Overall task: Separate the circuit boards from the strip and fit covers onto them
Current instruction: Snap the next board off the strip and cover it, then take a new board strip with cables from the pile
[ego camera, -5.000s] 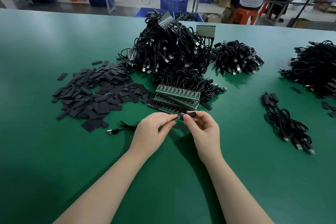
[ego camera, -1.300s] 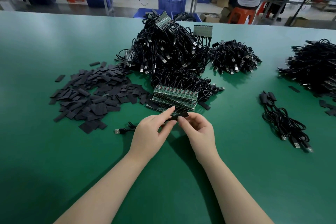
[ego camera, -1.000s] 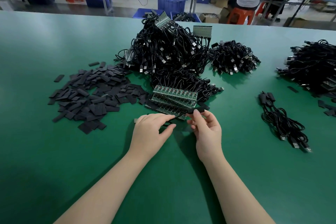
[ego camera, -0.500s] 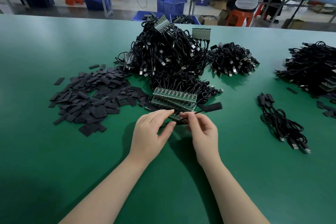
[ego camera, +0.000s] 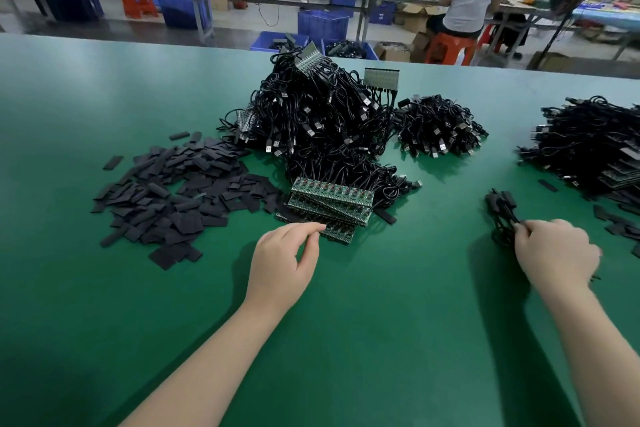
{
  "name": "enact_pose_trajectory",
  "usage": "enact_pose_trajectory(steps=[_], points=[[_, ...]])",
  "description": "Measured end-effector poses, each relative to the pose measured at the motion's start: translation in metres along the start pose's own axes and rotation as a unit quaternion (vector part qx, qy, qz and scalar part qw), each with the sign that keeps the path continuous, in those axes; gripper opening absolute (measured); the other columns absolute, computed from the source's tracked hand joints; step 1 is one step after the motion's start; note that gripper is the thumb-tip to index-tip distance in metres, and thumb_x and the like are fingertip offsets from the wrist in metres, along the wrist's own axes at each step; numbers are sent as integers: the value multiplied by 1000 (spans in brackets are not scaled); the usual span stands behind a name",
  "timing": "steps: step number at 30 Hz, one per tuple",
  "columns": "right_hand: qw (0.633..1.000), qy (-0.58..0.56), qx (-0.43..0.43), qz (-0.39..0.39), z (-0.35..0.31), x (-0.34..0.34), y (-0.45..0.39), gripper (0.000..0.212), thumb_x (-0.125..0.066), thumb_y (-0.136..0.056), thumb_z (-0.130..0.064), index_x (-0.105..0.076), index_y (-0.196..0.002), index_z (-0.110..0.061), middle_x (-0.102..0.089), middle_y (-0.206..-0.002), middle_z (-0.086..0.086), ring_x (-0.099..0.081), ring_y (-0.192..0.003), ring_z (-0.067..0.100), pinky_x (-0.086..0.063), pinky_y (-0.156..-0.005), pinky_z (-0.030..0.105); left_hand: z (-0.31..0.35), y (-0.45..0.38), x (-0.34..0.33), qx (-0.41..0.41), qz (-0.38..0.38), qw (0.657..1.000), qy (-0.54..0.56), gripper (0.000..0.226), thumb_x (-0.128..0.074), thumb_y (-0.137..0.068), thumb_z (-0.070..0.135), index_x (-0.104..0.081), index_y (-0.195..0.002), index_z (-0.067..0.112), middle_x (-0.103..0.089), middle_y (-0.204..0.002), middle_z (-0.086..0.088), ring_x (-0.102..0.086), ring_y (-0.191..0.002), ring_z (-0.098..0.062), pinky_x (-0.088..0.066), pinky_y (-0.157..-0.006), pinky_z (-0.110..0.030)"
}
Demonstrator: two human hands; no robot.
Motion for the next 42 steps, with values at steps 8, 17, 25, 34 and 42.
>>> enact_pose_trajectory(steps=[8, 17, 25, 34, 42], points=[[935, -134, 322, 59, -116, 7, 46, 38, -70, -89, -19, -66, -125, -7, -70, -119, 14, -66, -109, 30, -30, -113, 54, 1, -1, 0, 19, -12, 1000, 5, 21, -61, -95, 14, -73, -110, 21, -70, -103, 15, -51, -72, 15, -46, -83, -27], [882, -62, 466, -32, -198, -13, 46, 34, -62, -93, -47, -70, -121, -29, -65, -128, -3, -57, -123, 20, -43, -98, 37, 2, 2, -2, -12, -24, 999, -27, 21, -65, -89, 11, -74, -105, 21, -72, -101, 12, -63, -86, -2, -50, -84, -29], [929, -186, 317, 45, -214, 40, -7, 24, -49, -102, -28, -72, -101, -19, -68, -80, -1, -57, -63, 18, -35, -53, 25, -2, 1, -6, -20, -40, 998, -42, 23, -62, -89, 13, -74, -104, 24, -72, -100, 15, -64, -91, -3, -48, -87, -30], [915, -181, 273, 237, -171, 166, -12, 36, -44, -99, -37, -69, -99, -11, -68, -87, 18, -59, -77, 40, -41, -61, 37, -2, -2, -5, -2, -45, 999, -23, 23, -62, -89, 11, -74, -105, 23, -72, -97, 14, -61, -84, -2, -46, -81, -23], [952, -27, 286, 103, -138, 150, 102, 37, -49, -98, -33, -61, -70, -12, -46, -54, 3, -35, -38, 14, -32, -43, 18, -16, -3, -7, 102, -64, 991, 52, 24, -55, -96, 22, -68, -110, 35, -66, -99, 18, -61, -80, -3, -52, -67, -27]])
Point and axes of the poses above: each hand's wrist, its own y-axis away from the middle knuckle, its own x-axis out of the back of the hand, z = x × y, the point moved 4 cm from there along -y, towards the middle knuckle
